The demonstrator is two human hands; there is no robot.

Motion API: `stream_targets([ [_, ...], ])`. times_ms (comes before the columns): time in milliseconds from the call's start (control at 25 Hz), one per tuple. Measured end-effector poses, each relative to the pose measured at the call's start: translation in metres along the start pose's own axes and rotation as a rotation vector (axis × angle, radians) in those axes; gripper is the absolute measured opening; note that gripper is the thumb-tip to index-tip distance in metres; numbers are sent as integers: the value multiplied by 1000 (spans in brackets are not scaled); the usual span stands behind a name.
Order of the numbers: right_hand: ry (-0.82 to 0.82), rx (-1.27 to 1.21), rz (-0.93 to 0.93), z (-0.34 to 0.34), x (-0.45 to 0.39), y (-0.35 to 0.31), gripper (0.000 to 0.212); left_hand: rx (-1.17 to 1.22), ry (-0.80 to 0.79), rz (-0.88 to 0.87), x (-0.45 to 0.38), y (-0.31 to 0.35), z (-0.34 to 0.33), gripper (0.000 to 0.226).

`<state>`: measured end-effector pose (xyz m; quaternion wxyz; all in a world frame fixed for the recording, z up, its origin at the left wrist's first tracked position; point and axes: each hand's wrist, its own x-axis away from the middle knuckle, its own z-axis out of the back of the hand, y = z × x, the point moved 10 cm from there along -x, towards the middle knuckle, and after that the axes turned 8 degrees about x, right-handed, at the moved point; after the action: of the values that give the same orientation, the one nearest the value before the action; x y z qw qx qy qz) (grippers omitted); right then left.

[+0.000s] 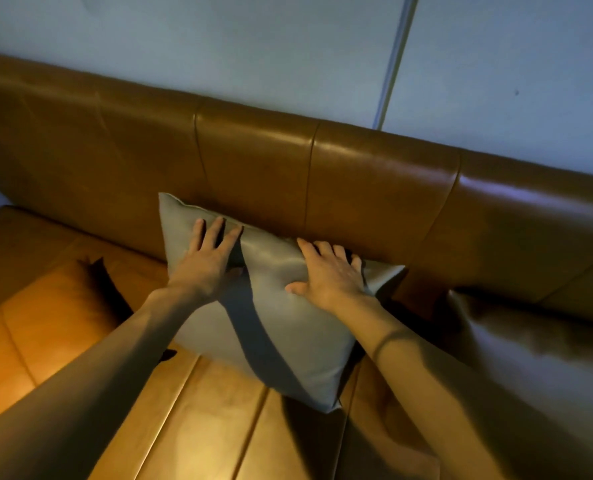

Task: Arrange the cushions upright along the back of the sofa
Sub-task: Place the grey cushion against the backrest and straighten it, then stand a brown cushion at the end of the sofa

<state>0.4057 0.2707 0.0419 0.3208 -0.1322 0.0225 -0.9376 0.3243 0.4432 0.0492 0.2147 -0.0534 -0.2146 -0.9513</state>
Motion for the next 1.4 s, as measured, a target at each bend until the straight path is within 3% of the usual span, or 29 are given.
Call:
stream_targets([
  [160, 16, 29, 54, 19, 16, -25, 88, 205, 2, 15, 22, 1, 27, 70],
  [320, 249, 31, 186, 46, 27, -106, 54, 374, 26, 90, 61, -37, 60, 39],
  [480, 273, -74, 413, 19, 39, -229, 35, 376, 175, 300, 128, -156, 77, 30],
  [720, 27, -109, 478, -87, 27, -357, 37, 521, 300, 645, 221, -347, 36, 19],
  [880, -159, -76, 430, -169, 9, -395, 53, 549, 393, 869, 262, -441, -12, 47],
  [1120, -307, -217, 150, -250, -23, -383, 105, 761, 390, 1271, 313, -516, -100, 102],
  [1280, -413, -176, 141, -295, -25, -380, 119, 1080, 344, 1252, 322, -529, -153, 118],
  [1400, -385, -183, 124, -291, -23, -379, 110, 1035, 320, 1273, 325, -531, -149, 128],
])
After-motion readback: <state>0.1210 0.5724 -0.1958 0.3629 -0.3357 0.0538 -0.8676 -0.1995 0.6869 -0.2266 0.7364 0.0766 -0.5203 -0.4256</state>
